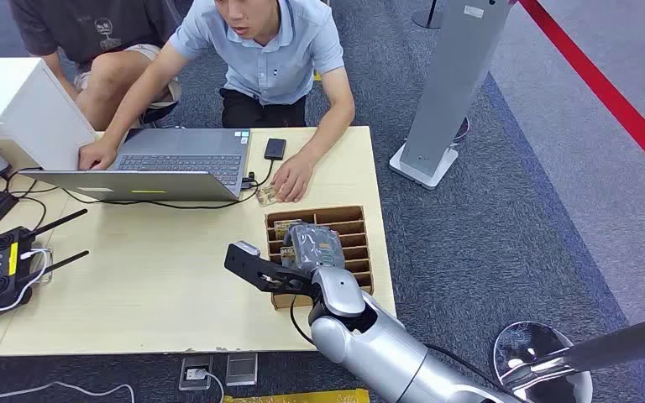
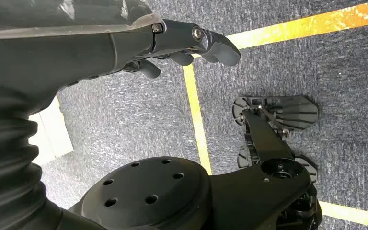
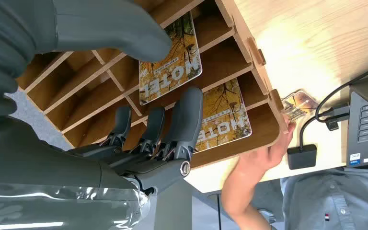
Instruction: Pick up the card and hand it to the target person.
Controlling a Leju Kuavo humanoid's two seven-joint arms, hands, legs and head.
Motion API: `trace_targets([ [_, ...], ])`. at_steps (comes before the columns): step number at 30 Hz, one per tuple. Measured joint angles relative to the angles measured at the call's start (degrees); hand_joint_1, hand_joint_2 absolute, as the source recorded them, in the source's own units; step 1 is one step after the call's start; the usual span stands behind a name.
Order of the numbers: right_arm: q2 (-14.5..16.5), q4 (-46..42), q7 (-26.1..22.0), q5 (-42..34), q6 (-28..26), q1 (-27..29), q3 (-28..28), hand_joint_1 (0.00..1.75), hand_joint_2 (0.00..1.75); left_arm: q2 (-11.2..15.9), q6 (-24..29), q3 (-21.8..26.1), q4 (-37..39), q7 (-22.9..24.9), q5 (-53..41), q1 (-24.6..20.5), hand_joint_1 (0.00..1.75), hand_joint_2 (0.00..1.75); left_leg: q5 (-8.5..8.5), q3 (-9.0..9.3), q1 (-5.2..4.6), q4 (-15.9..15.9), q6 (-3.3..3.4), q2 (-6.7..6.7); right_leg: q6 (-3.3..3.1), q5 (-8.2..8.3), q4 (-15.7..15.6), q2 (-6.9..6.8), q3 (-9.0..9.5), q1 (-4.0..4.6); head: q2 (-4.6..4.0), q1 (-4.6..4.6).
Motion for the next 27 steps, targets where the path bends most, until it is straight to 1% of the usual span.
trace_targets([
  [9,-0.2,-0.1,0.0,0.3,0.2,0.0,-0.4,0.97,1.75,0.0,0.0,0.0,0.0,0.2,0.2,0.0,0.00,1.75,0.00,0.00,0.00,0.0,0.00,0.00,0.00,0.00,0.0,0.00,0.00,0.00,0.00,0.00],
  [20,-0.5,-1.1,0.0,1.9,1.2,1.2,-1.5,0.87,1.75,0.0,0.0,0.0,0.0,0.3,0.2,0.1,0.00,1.75,0.00,0.01,0.00,0.0,0.00,0.00,0.00,0.00,0.0,0.00,0.00,0.00,0.00,-0.02],
  [27,-0.5,-1.3,0.0,3.3,1.7,2.2,-2.8,0.93,1.75,0.0,-0.1,0.0,0.0,0.3,0.2,0.1,0.00,1.75,0.00,0.01,0.00,0.0,0.00,0.00,0.00,0.00,0.0,0.00,0.00,0.00,0.00,-0.01],
])
